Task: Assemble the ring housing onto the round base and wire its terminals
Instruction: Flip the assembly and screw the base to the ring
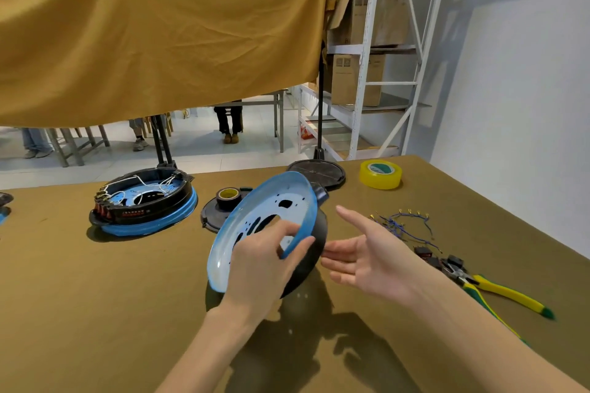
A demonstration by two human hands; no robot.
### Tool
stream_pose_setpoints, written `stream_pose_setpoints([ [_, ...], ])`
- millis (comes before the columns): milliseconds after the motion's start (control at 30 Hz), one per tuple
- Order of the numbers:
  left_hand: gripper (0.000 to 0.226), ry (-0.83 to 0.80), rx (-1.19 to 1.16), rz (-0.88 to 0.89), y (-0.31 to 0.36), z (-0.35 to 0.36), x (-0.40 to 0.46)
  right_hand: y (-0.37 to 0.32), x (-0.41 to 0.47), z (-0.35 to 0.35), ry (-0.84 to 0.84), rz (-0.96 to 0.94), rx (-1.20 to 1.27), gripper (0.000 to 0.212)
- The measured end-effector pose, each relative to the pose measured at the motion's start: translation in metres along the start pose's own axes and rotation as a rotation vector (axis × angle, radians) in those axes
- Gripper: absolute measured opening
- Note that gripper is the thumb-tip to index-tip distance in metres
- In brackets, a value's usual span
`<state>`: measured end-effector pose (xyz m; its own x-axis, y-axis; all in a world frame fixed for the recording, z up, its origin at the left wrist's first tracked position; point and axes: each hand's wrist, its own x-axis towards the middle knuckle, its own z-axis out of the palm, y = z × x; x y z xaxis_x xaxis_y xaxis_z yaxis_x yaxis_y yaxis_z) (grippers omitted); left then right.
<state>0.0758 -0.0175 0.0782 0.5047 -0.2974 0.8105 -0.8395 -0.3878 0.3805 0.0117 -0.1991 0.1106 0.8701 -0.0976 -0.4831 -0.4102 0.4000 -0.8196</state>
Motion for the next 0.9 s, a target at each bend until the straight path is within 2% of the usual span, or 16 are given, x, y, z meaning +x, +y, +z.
stream_pose_setpoints([
  [100, 0.042, -0.145, 0.016, 0.038, 0.001, 0.010, -0.004, 0.004, 0.002, -0.015, -0.041, 0.115, -0.070, 0.098],
  [200, 0.042, -0.250, -0.173, -0.059, -0.002, 0.013, -0.014, 0.013, 0.006, -0.024, -0.047, 0.217, -0.098, 0.105],
  [267, 0.038, -0.123, -0.279, -0.132, -0.004, 0.011, -0.025, 0.019, 0.012, -0.027, -0.014, 0.244, -0.115, 0.100],
  [333, 0.043, 0.048, -0.284, -0.183, -0.008, 0.005, -0.042, 0.022, 0.016, -0.031, 0.021, 0.263, -0.074, 0.098],
  [400, 0.051, 0.099, -0.354, -0.266, -0.010, -0.004, -0.061, 0.023, 0.019, -0.033, 0.052, 0.283, -0.018, 0.103],
  [433, 0.055, 0.041, -0.413, -0.350, -0.007, -0.007, -0.068, 0.025, 0.021, -0.033, 0.060, 0.293, 0.004, 0.104],
  [500, 0.070, -0.261, -0.483, -0.611, 0.002, -0.005, -0.075, 0.032, 0.026, -0.030, 0.066, 0.300, 0.041, 0.101],
  [567, 0.070, -0.555, -0.564, -0.930, 0.007, 0.006, -0.074, 0.040, 0.031, -0.027, 0.072, 0.294, 0.079, 0.095],
  [600, 0.070, -0.622, -0.649, -1.076, 0.007, 0.011, -0.073, 0.045, 0.033, -0.025, 0.074, 0.293, 0.097, 0.091],
  [633, 0.072, -0.630, -0.754, -1.204, 0.005, 0.016, -0.071, 0.049, 0.034, -0.024, 0.076, 0.293, 0.116, 0.087],
  [700, 0.075, -0.538, -0.971, -1.358, 0.000, 0.024, -0.069, 0.054, 0.034, -0.021, 0.075, 0.287, 0.169, 0.079],
  [800, 0.089, -0.355, -0.999, -1.340, -0.005, 0.032, -0.065, 0.060, 0.031, -0.011, -0.001, 0.278, 0.264, 0.074],
  [900, 0.089, -0.238, -0.953, -1.337, -0.011, 0.033, -0.054, 0.069, 0.032, 0.004, -0.060, 0.257, 0.342, 0.079],
])
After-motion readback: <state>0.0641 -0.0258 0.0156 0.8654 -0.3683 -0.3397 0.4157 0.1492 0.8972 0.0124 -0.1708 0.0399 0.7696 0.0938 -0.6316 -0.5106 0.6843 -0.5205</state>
